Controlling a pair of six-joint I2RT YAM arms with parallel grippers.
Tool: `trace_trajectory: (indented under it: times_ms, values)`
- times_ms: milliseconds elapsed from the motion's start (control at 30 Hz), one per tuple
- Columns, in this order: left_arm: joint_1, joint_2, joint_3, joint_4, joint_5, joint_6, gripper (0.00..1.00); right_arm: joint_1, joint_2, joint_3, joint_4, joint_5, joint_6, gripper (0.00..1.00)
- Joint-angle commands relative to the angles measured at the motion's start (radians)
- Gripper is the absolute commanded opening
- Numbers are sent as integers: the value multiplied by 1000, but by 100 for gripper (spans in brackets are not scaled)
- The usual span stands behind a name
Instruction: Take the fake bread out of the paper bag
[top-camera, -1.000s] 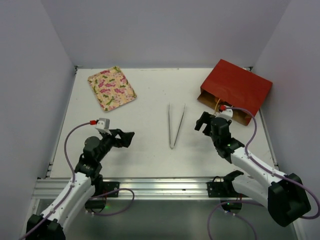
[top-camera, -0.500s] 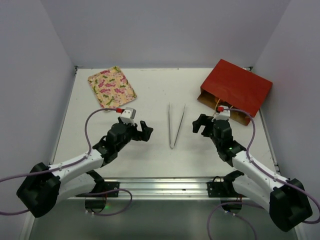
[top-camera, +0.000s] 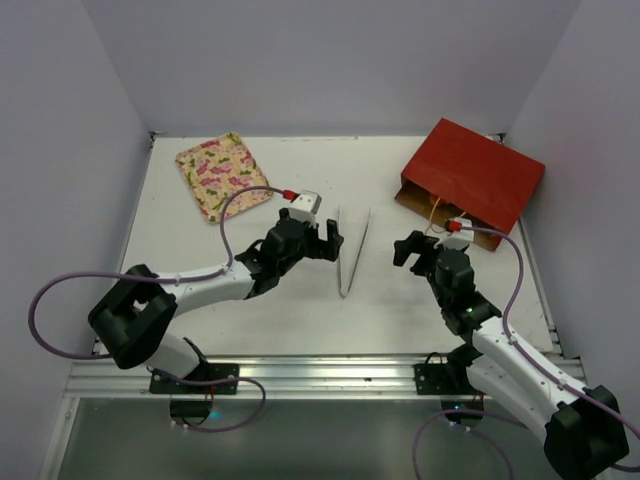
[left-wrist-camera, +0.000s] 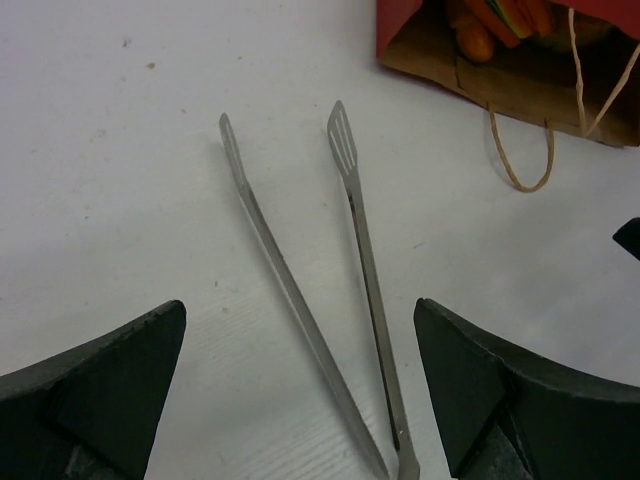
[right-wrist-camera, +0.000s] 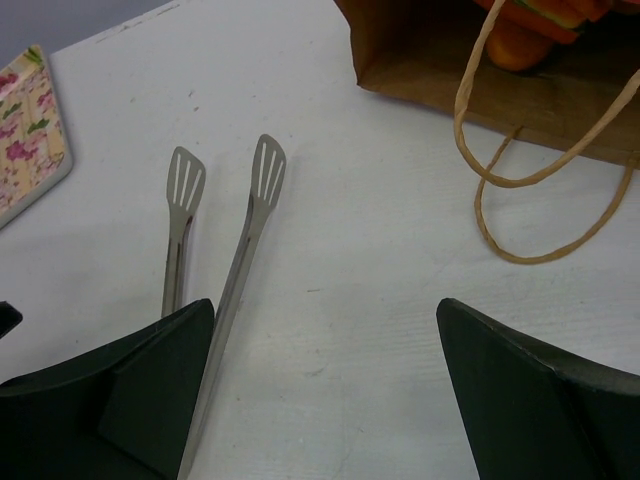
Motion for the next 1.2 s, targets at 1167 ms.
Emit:
trace_trajectory:
  times_ms: [1167]
  values:
    - [-189,413,423,-310,-321,-66,100,1,-121,-48,-20,95,11,99]
